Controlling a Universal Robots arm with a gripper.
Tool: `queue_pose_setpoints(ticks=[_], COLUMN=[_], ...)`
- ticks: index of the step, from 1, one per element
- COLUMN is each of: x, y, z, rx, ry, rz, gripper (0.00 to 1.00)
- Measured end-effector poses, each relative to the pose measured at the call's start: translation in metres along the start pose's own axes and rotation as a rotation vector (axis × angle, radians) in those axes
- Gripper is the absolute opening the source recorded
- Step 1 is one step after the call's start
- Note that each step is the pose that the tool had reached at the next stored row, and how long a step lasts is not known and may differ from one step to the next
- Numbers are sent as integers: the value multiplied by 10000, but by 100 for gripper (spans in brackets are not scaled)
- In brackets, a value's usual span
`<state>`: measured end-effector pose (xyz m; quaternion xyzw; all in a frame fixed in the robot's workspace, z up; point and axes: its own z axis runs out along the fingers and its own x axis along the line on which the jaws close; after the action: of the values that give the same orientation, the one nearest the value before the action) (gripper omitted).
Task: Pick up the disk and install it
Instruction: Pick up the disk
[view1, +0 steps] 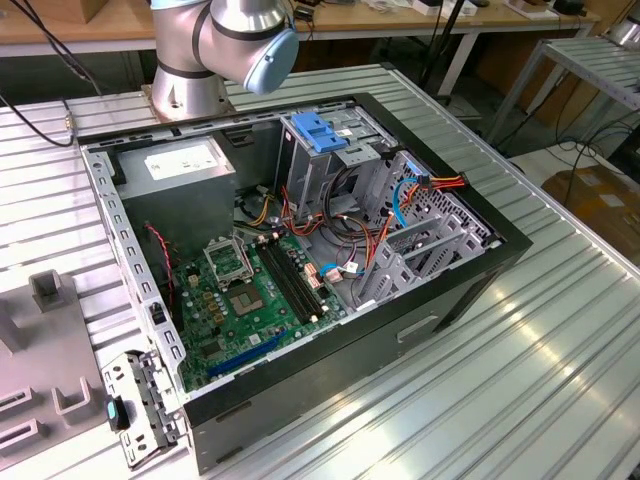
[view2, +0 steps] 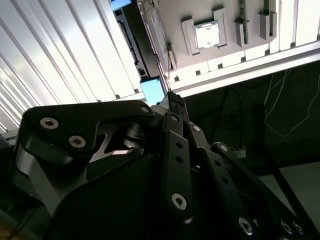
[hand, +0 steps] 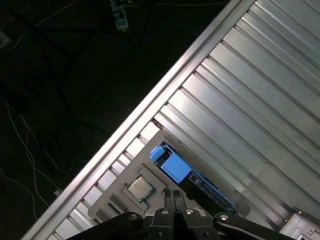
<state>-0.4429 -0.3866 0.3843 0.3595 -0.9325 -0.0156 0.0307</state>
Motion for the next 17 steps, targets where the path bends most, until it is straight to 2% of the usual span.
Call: queue_pose_setpoints(ticks=[3,4,6,8,12,14,17], x=[-1,-1,-1,-1,-2,-2,-7], y=[-1,-1,-1,-1,-2,-2,1], z=[9,14,20,24,39,47,68], rx=[106,140,179,197,258,290,376], ry=[-86,-101,-85,-73,-29,-34,-81], rz=[-309,-539,-1196,-1565,-2812,-3088,-3378], gripper=[11,11,11,11,11,11,11])
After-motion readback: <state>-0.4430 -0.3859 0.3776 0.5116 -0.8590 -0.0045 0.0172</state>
